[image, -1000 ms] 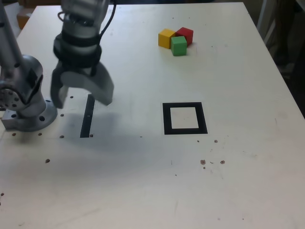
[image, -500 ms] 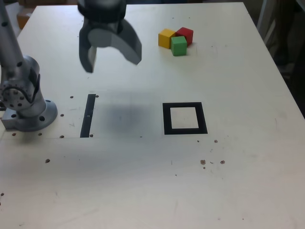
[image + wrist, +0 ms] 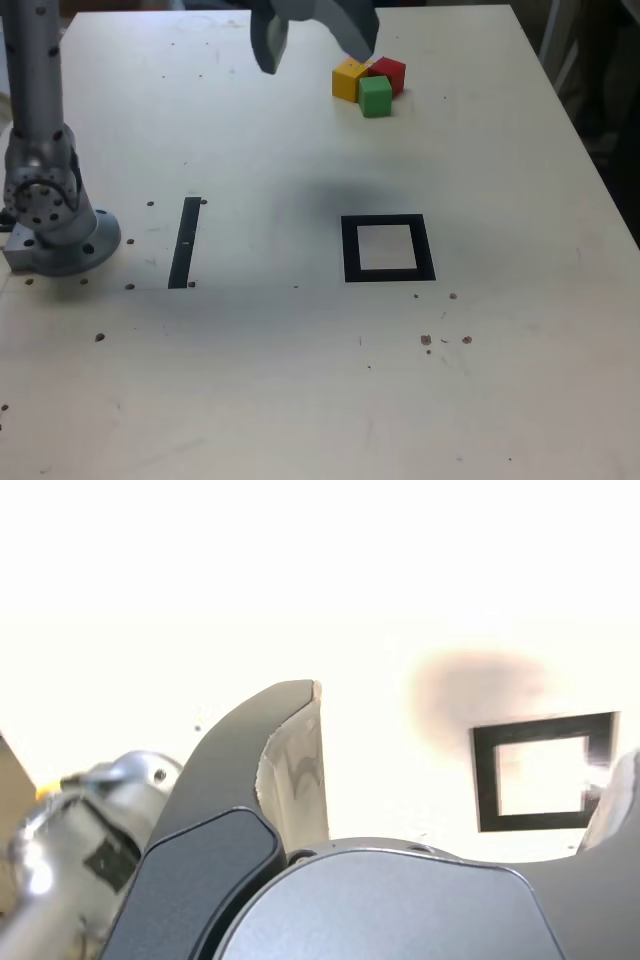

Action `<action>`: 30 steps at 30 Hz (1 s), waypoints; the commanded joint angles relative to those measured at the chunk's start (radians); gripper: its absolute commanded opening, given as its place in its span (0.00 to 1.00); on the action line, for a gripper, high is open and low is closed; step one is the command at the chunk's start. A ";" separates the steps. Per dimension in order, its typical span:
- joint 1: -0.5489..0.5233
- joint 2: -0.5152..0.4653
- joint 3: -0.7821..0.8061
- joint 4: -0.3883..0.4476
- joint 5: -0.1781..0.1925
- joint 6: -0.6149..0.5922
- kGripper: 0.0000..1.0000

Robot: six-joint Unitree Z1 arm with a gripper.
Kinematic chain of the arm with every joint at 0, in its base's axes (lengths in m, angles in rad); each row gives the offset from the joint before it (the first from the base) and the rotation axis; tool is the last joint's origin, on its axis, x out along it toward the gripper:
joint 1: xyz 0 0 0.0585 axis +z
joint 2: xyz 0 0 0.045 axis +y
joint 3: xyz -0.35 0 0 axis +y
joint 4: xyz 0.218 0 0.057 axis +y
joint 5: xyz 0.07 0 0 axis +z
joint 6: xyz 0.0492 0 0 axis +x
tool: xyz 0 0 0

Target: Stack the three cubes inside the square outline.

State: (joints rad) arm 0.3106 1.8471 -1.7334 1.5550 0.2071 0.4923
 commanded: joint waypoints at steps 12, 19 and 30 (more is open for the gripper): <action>0.182 0.183 -0.430 0.031 0.019 0.386 0.99; 0.277 0.273 -0.557 0.020 0.023 0.592 0.99; 0.343 0.387 -0.611 -0.017 0.039 0.723 0.94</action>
State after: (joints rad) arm 0.6527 2.2249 -2.3377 1.5408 0.2479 1.2116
